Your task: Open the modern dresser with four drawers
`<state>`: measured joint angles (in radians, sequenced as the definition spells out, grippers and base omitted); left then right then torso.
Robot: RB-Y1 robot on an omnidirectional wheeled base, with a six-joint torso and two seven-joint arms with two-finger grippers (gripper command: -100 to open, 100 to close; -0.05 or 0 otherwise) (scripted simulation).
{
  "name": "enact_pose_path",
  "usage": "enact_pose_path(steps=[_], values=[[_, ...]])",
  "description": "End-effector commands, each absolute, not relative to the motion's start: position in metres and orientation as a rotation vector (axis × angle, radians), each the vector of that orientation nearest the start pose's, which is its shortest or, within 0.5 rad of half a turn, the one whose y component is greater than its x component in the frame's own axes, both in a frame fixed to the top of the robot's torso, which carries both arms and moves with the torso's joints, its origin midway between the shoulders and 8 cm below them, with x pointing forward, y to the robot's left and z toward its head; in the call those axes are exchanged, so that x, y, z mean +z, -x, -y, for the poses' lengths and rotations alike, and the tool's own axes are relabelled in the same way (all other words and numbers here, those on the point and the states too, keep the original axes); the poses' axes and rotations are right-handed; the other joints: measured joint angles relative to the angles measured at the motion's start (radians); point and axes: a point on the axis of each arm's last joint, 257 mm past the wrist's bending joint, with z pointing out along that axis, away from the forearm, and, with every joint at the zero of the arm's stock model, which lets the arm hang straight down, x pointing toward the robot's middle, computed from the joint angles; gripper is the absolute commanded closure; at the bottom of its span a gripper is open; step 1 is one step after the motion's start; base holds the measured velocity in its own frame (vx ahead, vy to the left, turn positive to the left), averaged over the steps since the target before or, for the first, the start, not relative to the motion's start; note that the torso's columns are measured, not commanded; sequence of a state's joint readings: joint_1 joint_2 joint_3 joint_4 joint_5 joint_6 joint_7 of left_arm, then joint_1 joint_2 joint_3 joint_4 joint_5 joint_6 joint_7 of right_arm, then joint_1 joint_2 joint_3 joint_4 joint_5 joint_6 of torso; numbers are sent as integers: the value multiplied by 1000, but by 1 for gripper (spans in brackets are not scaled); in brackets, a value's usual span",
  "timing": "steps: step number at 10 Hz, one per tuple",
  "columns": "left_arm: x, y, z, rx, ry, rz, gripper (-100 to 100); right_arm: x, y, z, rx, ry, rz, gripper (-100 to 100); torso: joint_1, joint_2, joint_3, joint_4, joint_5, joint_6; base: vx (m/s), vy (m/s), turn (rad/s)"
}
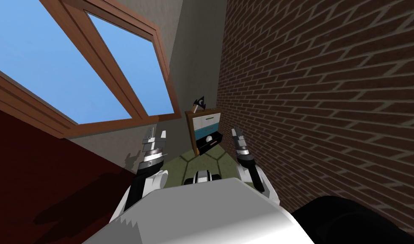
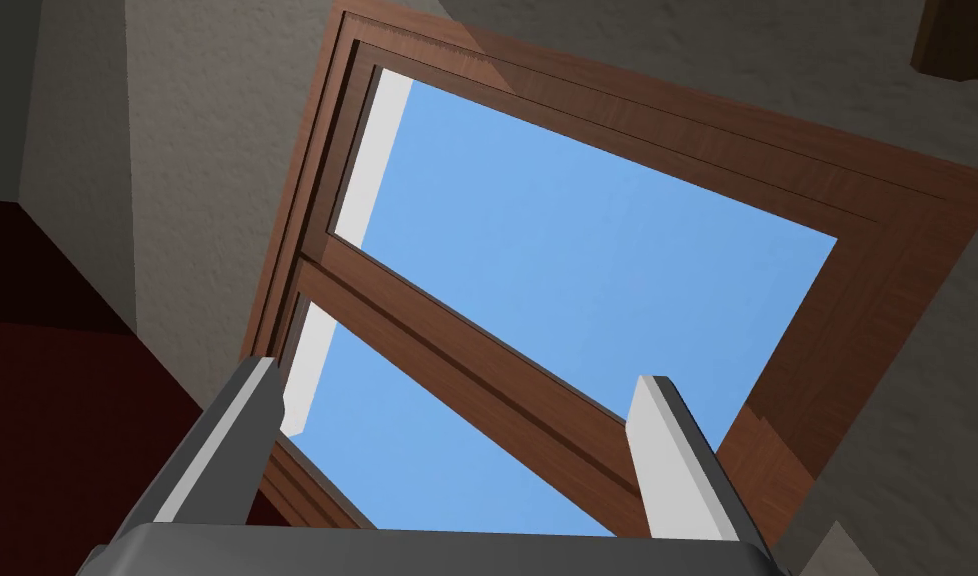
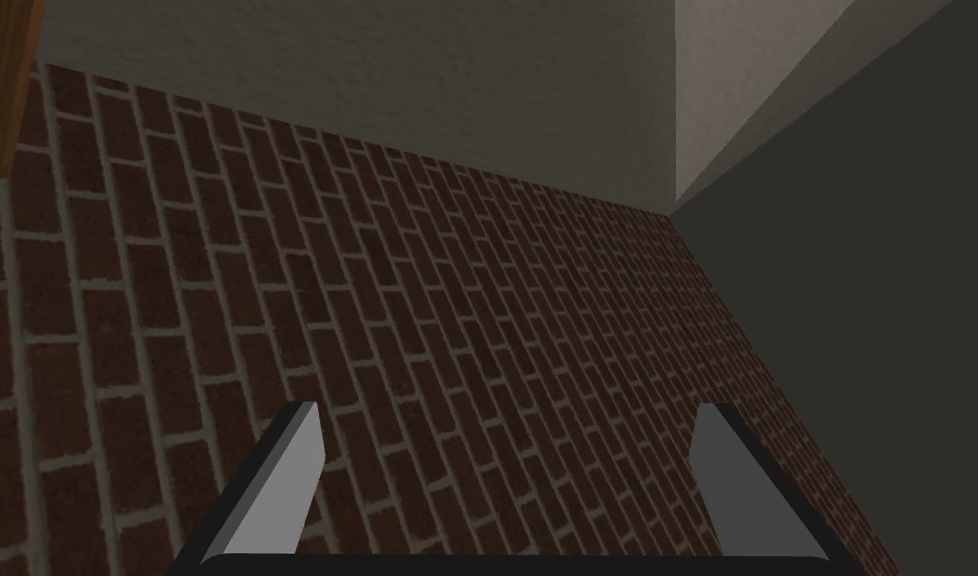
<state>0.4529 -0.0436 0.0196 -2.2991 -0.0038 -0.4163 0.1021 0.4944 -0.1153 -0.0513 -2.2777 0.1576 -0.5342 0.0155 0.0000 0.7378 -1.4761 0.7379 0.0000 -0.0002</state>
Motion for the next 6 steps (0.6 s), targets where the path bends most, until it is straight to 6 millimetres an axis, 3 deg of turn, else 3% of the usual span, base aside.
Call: enact_pose_path(steps=[1,6], values=[[33,-355,-287,-1386,742,-559,0,24,-341,259,1050,-360,-818,-100,0,1,0,0,0,1,51,0,110],[33,-355,-287,-1386,742,-559,0,17,-339,254,848,-234,-895,-100,0,1,1,0,0,0,49,-6,133]])
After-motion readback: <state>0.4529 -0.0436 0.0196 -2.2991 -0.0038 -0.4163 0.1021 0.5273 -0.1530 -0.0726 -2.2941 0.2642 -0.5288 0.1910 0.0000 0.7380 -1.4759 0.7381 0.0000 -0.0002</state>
